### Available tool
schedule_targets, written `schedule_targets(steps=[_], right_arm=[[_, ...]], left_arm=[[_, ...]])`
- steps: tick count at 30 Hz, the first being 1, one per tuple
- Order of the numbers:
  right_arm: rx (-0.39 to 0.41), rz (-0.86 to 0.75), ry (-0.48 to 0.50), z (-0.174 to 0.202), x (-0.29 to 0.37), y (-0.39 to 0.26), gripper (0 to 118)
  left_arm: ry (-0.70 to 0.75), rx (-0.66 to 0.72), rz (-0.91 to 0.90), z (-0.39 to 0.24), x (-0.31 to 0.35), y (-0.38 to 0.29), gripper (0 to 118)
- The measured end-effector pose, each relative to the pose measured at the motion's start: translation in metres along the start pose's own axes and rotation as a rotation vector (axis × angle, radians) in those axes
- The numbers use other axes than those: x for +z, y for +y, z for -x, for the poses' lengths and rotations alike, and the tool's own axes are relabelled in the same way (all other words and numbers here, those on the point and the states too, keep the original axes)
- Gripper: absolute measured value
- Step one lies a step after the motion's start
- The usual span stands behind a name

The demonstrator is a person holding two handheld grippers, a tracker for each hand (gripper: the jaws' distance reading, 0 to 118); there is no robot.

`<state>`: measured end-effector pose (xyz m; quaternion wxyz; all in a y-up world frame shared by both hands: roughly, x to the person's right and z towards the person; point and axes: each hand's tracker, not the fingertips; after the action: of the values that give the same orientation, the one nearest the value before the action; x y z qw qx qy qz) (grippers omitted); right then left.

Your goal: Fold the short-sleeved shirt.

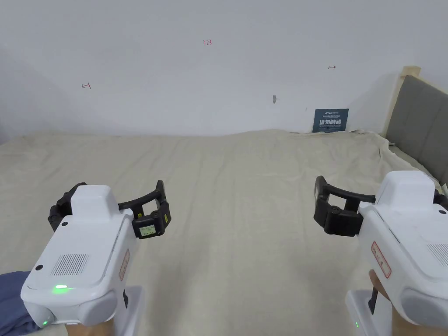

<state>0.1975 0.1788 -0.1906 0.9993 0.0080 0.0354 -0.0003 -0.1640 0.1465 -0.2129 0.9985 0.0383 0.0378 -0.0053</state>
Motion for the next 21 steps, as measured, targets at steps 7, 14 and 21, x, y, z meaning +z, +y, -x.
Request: schedule_targets(steps=[7, 14, 21], right_arm=[[0.0, -0.002, -0.005, -0.0013, 0.002, 0.0011, 118], [-0.004, -0.004, -0.008, -0.0027, 0.0033, 0.0014, 118], [-0.003, -0.005, -0.005, -0.0014, 0.0046, 0.0031, 118]], left_arm=[[-0.007, 0.008, 0.002, -0.0012, 0.0002, 0.0018, 118], [-0.01, -0.001, 0.0, -0.0032, 0.0004, 0.0022, 118], [-0.01, -0.007, 0.002, -0.0028, 0.0005, 0.0019, 118]])
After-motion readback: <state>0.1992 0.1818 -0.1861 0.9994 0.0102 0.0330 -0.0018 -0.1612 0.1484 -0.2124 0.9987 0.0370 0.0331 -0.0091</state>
